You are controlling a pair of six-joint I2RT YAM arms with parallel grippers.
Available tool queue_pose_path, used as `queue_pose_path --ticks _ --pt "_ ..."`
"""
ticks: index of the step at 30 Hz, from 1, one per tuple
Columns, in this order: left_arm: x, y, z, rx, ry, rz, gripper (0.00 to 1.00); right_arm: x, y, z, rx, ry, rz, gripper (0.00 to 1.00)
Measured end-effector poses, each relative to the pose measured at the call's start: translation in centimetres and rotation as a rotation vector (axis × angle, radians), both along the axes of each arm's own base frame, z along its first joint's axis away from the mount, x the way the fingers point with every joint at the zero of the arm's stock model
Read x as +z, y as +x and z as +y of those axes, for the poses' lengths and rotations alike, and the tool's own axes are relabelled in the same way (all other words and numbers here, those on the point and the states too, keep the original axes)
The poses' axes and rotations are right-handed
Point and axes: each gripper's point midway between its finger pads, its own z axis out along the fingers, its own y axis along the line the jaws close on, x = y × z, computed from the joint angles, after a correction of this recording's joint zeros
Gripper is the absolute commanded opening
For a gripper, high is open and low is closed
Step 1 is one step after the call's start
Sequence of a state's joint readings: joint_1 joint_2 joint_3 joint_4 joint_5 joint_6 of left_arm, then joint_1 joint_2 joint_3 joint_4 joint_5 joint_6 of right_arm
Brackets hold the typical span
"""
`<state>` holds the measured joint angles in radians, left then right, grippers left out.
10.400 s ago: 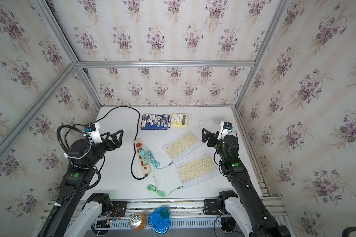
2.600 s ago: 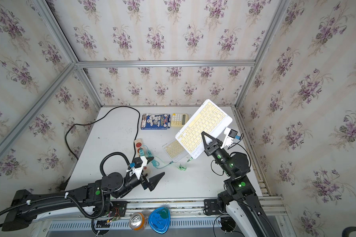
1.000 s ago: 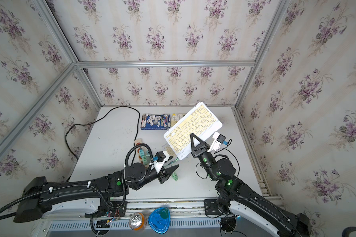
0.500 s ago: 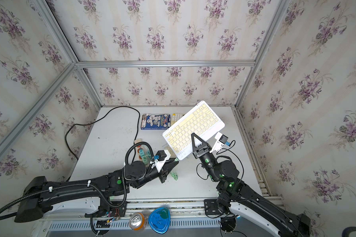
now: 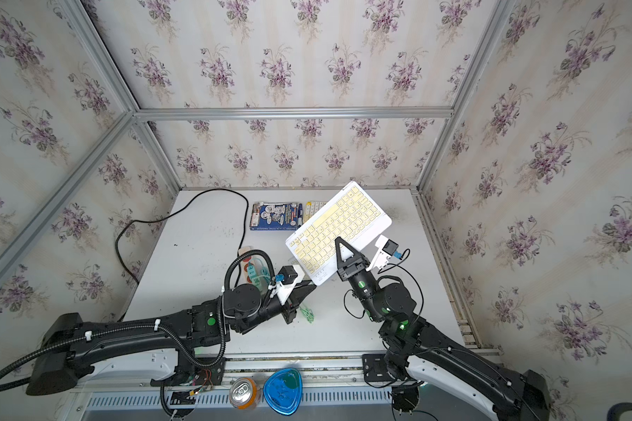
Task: Unplug the wireless keyboard
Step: Remove the power cord from the keyboard.
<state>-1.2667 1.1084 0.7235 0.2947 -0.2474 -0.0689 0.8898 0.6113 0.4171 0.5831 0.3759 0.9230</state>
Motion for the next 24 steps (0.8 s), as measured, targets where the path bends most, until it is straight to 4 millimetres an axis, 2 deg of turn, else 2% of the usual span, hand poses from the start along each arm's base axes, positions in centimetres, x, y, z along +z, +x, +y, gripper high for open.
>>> queue_pose_path --ticks 8,12,15,18,24 --pt "-0.3 -0.1 0.0 -0.005 0.01 0.003 0.0 -0.8 0.1 0.0 -0.002 0.007 0.009 0.0" --pt "-1.0 0.0 0.2 0.003 0.04 0.01 0.0 -1.1 -0.1 0.3 0.001 0.031 -0.07 0.0" --pt "-1.1 0.1 0.3 0.006 0.045 0.009 0.0 -0.7 -0.3 0.3 0.008 0.036 -0.096 0.0" --pt "-0.4 0.0 0.4 0.008 0.02 0.002 0.0 0.4 -0.4 0.6 0.018 0.027 -0.114 0.0" --pt "-0.2 0.0 1.0 0.018 0.018 0.0 0.0 0.1 0.0 1.1 0.025 0.05 -0.109 0.0"
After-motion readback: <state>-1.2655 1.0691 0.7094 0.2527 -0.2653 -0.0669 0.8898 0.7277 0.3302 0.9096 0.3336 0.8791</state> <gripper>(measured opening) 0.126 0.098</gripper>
